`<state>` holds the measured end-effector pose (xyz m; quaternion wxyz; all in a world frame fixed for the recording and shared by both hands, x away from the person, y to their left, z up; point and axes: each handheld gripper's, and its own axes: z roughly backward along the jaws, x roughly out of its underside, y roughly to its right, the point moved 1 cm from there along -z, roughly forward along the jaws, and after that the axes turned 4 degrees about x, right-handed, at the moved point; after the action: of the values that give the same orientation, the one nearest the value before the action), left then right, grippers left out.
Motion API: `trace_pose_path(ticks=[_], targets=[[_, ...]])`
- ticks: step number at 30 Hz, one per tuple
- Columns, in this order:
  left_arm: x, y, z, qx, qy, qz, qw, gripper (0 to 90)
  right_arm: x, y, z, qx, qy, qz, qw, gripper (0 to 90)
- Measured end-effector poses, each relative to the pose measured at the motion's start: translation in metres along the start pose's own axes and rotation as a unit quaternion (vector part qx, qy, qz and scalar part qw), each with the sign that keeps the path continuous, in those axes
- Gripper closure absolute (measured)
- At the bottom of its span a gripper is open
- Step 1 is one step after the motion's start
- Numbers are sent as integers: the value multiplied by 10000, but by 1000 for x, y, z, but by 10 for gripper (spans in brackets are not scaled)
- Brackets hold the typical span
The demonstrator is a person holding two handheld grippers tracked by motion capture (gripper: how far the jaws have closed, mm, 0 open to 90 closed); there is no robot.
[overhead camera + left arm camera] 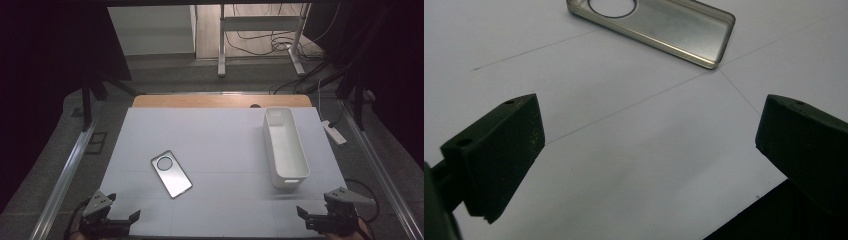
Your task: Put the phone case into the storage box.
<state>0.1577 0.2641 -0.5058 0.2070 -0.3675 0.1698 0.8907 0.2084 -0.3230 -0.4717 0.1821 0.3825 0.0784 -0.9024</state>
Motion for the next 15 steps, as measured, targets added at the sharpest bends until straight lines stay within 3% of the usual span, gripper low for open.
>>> trace_pose_path(ticks=[15], targets=[[-1, -3, -1, 102, -29, 96, 9999, 0, 0, -2, 0, 35, -36, 100, 9999, 0]])
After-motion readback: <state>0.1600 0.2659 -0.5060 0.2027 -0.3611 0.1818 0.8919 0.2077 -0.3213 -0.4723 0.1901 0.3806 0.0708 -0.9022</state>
